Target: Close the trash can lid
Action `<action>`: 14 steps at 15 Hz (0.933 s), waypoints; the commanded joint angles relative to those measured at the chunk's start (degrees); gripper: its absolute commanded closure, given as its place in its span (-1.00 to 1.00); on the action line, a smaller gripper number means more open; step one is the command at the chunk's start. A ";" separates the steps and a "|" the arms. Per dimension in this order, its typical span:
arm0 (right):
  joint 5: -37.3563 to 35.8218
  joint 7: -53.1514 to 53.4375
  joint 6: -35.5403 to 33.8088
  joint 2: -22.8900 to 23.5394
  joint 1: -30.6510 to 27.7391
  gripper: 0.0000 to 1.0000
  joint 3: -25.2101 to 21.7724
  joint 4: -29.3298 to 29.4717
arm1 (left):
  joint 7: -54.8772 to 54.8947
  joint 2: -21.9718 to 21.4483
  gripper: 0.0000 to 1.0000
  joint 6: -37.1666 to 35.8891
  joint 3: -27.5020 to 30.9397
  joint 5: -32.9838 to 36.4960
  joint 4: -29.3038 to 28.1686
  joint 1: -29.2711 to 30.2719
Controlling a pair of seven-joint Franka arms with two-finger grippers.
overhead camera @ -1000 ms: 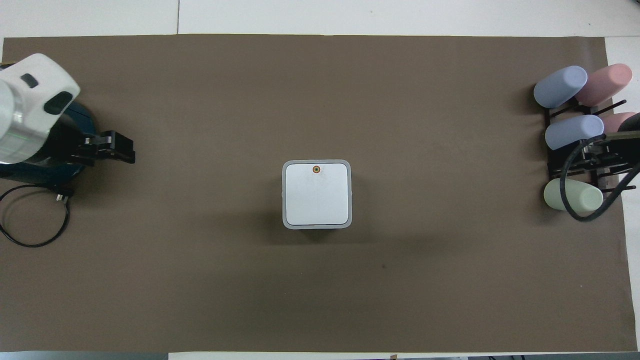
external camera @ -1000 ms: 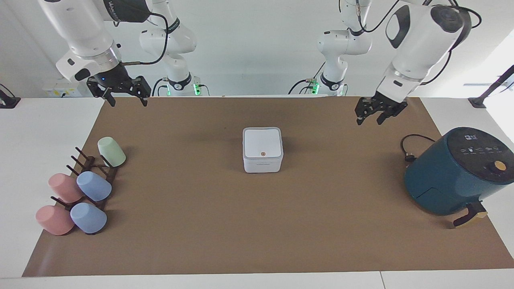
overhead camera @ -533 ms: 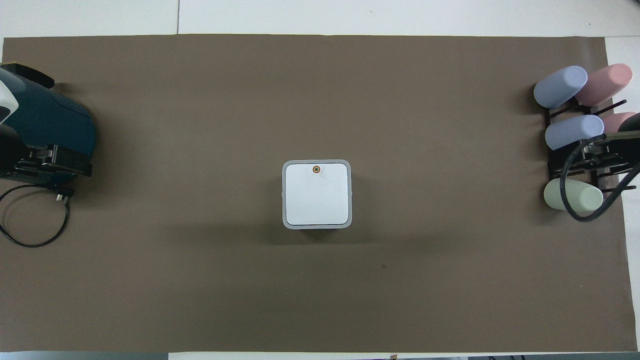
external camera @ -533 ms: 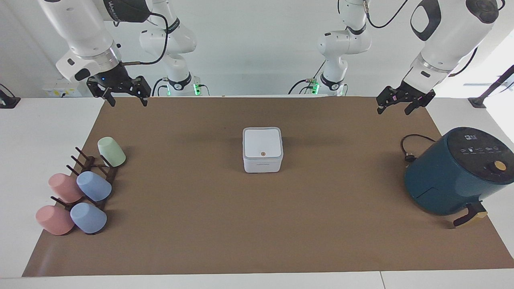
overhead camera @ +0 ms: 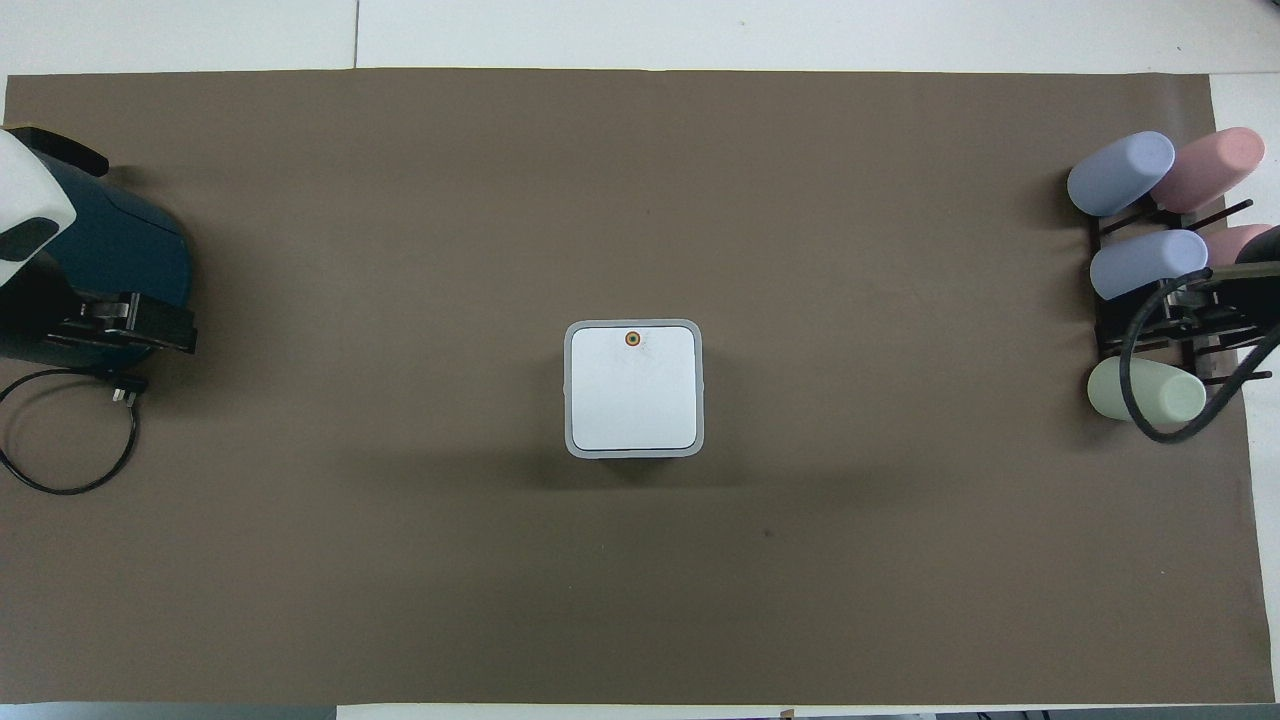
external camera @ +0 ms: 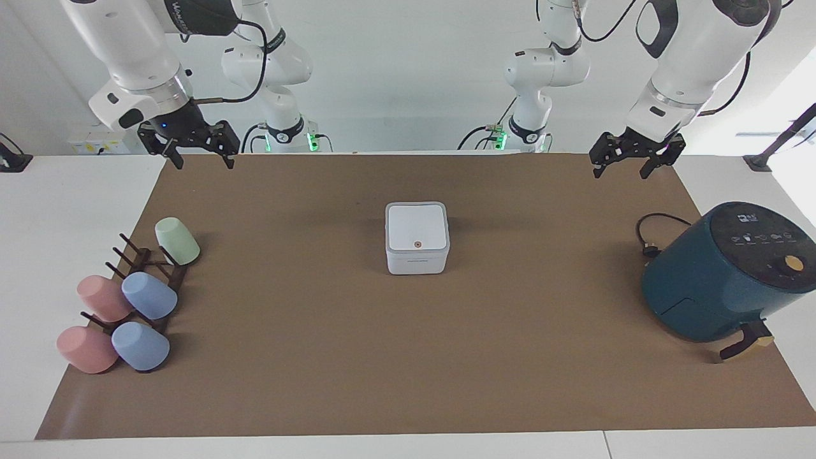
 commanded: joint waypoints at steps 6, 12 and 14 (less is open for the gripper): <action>0.49 0.47 0.04 -0.36 -0.56 -1.00 0.35 -0.42 | -1.51 0.07 -1.00 -1.81 0.31 -1.62 1.65 -0.78; 0.49 0.55 0.13 -0.36 -0.56 -1.00 0.35 -0.42 | -1.42 -0.02 -1.00 -1.72 0.31 -2.50 1.48 -0.43; 0.49 0.55 0.13 -0.36 -0.56 -1.00 0.35 -0.42 | -1.16 -0.10 -1.00 -1.72 0.58 -2.50 1.39 -0.25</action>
